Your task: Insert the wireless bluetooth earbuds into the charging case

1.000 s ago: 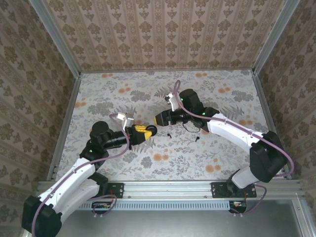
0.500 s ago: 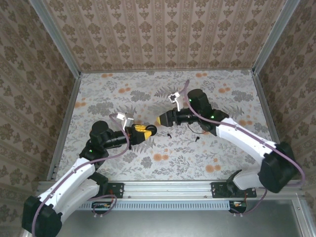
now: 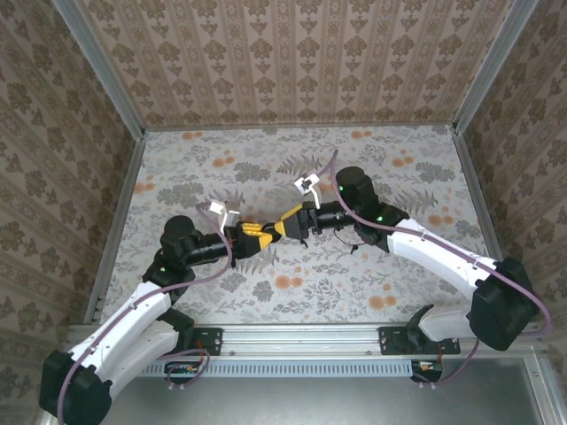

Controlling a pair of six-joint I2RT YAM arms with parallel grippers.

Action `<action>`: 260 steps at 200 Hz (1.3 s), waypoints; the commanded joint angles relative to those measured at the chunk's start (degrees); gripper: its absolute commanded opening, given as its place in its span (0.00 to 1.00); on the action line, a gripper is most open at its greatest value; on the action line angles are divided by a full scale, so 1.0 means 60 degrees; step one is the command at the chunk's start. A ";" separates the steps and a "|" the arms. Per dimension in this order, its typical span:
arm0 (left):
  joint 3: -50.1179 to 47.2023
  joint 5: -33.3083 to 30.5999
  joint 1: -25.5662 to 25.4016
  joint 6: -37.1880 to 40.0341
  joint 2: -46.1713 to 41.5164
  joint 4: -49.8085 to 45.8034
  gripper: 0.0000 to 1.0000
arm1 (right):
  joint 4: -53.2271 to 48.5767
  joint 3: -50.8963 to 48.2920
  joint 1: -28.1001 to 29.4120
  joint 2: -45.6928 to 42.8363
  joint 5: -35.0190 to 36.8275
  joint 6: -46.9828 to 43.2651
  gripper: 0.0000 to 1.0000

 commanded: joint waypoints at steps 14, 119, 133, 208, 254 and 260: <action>0.0357 0.0286 0.0032 -0.0198 -0.0066 0.0321 0.00 | 0.0184 0.0539 0.0276 0.0266 -0.0780 -0.0017 0.62; 0.0320 -0.0051 0.0030 -0.0087 -0.0374 -0.0239 0.16 | 0.0041 0.1083 0.0311 0.0628 -0.0718 -0.0320 0.08; 0.0298 -0.0295 0.0029 -0.0047 -0.0528 -0.0417 0.33 | 0.0016 0.1040 0.0309 0.0553 -0.0604 -0.0474 0.06; 0.0225 -0.0381 0.0246 -0.0265 -0.0691 -0.0755 0.55 | -0.0306 0.1039 0.0306 0.0181 -0.0306 -0.0904 0.04; 0.0210 0.0155 0.0277 -0.0692 -0.0110 0.0065 0.40 | -0.0089 0.1057 0.0322 0.0195 -0.0482 -0.0740 0.04; 0.0227 0.0209 0.0270 -0.0740 -0.0022 0.0173 0.38 | -0.0073 0.1054 0.0317 0.0188 -0.0495 -0.0741 0.04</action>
